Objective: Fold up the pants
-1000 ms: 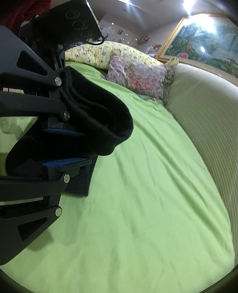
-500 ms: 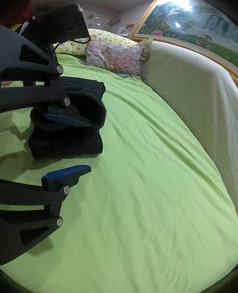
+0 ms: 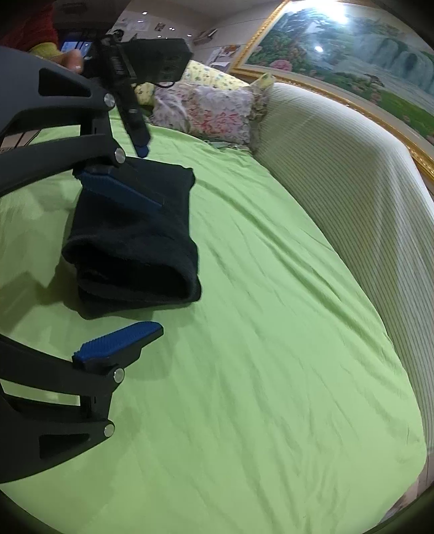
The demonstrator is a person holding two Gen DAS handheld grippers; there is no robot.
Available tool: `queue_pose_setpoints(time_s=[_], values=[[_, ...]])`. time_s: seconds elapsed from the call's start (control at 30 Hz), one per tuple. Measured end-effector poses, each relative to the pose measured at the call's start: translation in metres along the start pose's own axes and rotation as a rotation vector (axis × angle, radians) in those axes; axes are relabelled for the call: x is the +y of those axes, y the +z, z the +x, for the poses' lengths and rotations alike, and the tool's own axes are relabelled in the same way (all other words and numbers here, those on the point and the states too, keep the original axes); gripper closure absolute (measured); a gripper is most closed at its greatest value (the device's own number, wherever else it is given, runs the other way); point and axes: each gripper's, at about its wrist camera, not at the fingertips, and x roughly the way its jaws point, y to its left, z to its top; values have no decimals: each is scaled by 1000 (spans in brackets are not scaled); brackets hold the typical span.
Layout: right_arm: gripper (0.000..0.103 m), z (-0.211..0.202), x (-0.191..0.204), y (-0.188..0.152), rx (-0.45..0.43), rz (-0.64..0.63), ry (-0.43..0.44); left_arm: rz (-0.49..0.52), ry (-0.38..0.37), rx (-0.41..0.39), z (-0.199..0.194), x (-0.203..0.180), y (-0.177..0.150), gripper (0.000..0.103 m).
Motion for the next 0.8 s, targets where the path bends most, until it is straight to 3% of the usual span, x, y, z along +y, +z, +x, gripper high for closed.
queue_pose_setpoints(time_s=[0.33, 0.57, 0.8], values=[[26, 20, 9, -16, 81, -49, -11, -62, 79, 17, 6, 35, 12, 21], [25, 30, 6, -21, 114, -37, -10, -33, 92, 60, 24, 46, 16, 18], [25, 41, 0, -21, 143, -18, -6, -116, 80, 113, 37, 68, 17, 17]])
